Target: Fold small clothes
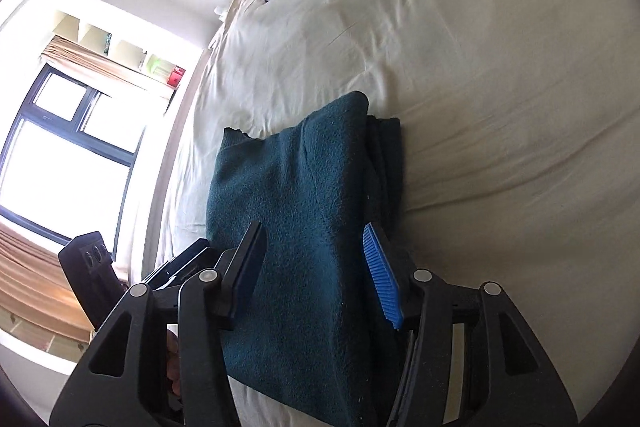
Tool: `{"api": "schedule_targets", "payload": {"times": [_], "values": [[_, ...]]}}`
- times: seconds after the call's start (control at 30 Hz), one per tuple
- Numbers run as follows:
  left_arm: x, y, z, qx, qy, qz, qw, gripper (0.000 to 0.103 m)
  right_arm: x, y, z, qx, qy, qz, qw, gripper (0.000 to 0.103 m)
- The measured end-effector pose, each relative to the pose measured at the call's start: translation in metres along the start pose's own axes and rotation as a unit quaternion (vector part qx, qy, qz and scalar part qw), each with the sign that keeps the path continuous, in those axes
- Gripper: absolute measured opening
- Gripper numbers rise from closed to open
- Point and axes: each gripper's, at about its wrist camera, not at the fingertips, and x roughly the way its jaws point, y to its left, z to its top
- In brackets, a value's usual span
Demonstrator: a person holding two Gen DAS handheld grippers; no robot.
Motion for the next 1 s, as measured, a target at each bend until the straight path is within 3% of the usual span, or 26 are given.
{"api": "schedule_targets", "payload": {"times": [0.17, 0.23, 0.27, 0.43, 0.57, 0.83, 0.93, 1.0], "values": [[0.004, 0.003, 0.0, -0.004, 0.003, -0.001, 1.0, 0.064, 0.026, -0.009, -0.007, 0.006, 0.024, -0.005, 1.0, 0.046], [0.003, 0.002, -0.001, -0.004, 0.002, 0.002, 1.0, 0.065, 0.029, -0.011, -0.006, 0.007, 0.027, -0.008, 1.0, 0.012], [0.003, 0.001, -0.002, -0.003, 0.002, 0.002, 1.0, 0.065, 0.029, -0.011, -0.007, 0.009, 0.027, -0.007, 1.0, 0.01], [0.004, -0.007, -0.006, 0.012, 0.004, -0.004, 0.9999, 0.067, 0.008, -0.027, -0.022, 0.038, -0.002, 0.005, 0.999, 0.009], [0.017, -0.014, -0.01, 0.03, 0.013, 0.012, 0.9994, 0.07, 0.029, -0.061, -0.024, 0.074, 0.009, 0.031, 0.997, 0.009], [-0.004, -0.009, -0.008, 0.003, -0.007, -0.015, 0.9999, 0.071, 0.009, -0.038, -0.024, 0.043, -0.008, 0.023, 0.999, 0.01], [0.005, -0.015, -0.009, 0.021, 0.008, -0.004, 0.9997, 0.071, 0.012, -0.034, -0.027, 0.029, 0.005, 0.005, 1.0, 0.013], [0.016, -0.015, -0.014, 0.028, 0.014, 0.005, 0.9995, 0.072, 0.014, -0.045, -0.031, 0.056, 0.018, 0.02, 0.998, 0.013]]}}
